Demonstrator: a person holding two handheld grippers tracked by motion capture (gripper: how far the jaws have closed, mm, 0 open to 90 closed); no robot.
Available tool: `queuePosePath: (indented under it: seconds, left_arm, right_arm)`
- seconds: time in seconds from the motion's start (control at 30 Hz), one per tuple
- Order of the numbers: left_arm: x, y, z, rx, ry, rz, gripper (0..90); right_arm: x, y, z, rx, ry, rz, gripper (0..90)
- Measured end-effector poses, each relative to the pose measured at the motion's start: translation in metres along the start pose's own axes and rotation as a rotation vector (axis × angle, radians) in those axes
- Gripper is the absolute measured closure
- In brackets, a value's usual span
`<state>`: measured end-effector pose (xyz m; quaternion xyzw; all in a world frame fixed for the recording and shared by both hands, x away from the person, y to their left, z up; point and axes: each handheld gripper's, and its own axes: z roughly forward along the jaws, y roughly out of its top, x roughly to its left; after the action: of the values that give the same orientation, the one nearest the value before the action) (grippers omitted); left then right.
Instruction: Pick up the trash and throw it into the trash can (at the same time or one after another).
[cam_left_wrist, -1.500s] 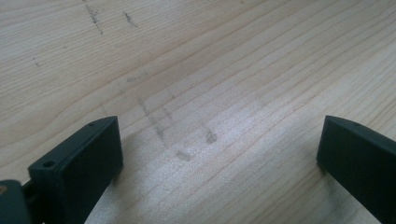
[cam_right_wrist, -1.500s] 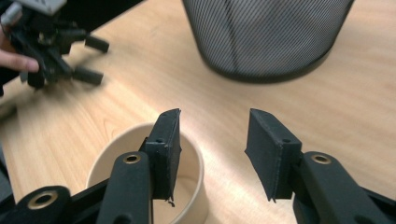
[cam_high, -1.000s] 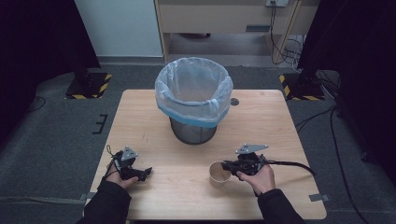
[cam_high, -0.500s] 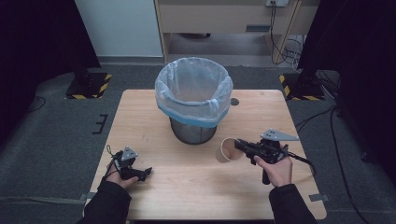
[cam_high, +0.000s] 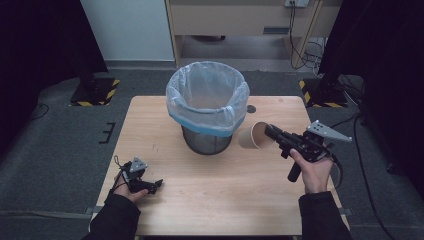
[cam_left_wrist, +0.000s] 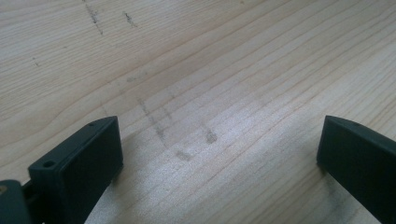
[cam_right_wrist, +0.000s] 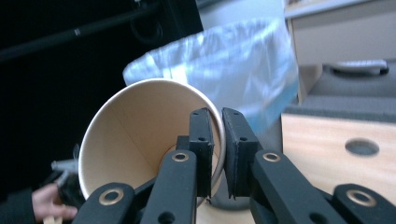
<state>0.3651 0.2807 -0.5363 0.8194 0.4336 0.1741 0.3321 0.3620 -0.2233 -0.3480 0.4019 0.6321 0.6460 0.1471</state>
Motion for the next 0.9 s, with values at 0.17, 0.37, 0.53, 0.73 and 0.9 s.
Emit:
queuePosePath:
  seconds: [0.17,0.37,0.53,0.73,0.9]
  left_arm:
    - [0.0,0.0,0.0,0.001,0.0,0.001,0.0]
    - [0.0,0.0,0.0,0.0,0.0,0.0,0.0]
    - [0.0,0.0,0.0,0.0,0.0,0.0,0.0]
    - [0.0,0.0,0.0,0.0,0.0,0.0,0.0]
    - [0.0,0.0,0.0,0.0,-0.001,0.0,0.0]
  right_arm:
    - [0.004,0.018,0.001,-0.069,-0.007,-0.001,83.3]
    - [0.007,0.039,0.006,-0.139,-0.014,0.004,83.3]
    - [0.011,0.054,0.011,-0.19,-0.027,-0.006,83.3]
    - [0.016,0.069,0.023,-0.231,-0.038,-0.006,83.3]
    - [0.017,0.078,0.039,-0.241,-0.053,-0.007,83.3]
